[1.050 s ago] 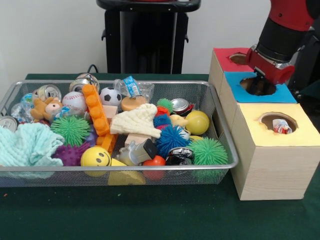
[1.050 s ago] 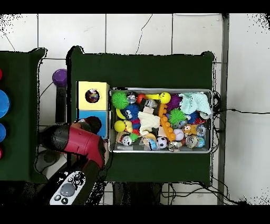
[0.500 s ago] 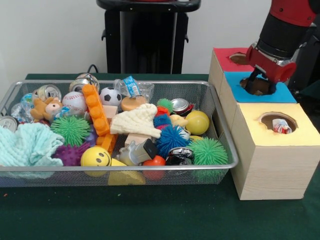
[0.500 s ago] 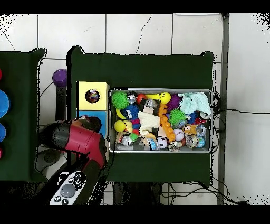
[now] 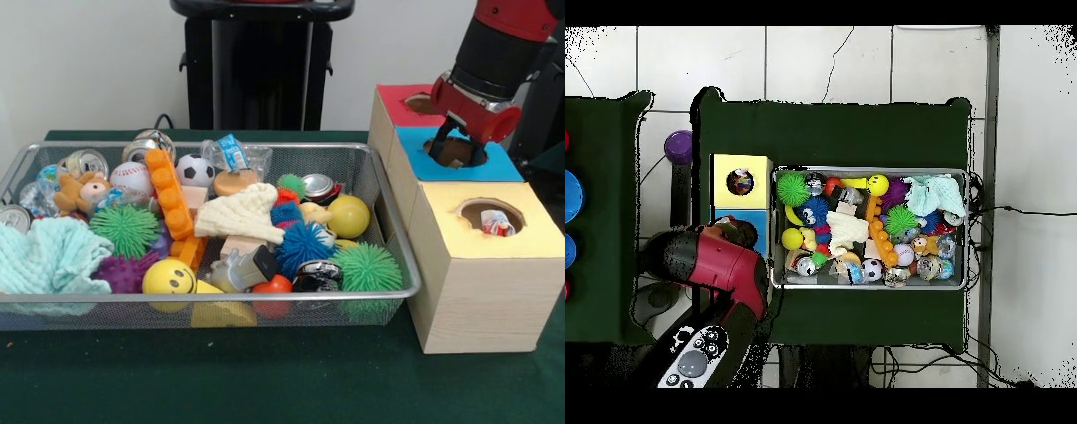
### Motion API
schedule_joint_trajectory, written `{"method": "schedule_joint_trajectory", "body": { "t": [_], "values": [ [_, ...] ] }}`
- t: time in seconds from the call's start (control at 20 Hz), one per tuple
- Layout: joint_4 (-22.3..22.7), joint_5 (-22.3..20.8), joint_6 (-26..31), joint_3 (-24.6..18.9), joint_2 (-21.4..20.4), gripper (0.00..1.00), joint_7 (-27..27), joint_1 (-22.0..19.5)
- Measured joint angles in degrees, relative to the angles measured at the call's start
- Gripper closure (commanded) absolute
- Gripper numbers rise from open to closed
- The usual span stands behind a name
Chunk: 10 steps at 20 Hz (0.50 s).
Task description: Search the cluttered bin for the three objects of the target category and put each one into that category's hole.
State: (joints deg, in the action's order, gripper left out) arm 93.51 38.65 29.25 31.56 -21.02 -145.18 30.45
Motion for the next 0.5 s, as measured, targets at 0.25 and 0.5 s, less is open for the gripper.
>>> {"method": "schedule_joint_trajectory", "body": {
  "t": [0.25, 0.5],
  "values": [
    [0.07, 0.00, 0.00, -0.05, -0.06, 0.00, 0.00, -0.17],
    [0.20, 0.00, 0.00, -0.16, -0.13, 0.00, 0.00, -0.51]
  ]
}}
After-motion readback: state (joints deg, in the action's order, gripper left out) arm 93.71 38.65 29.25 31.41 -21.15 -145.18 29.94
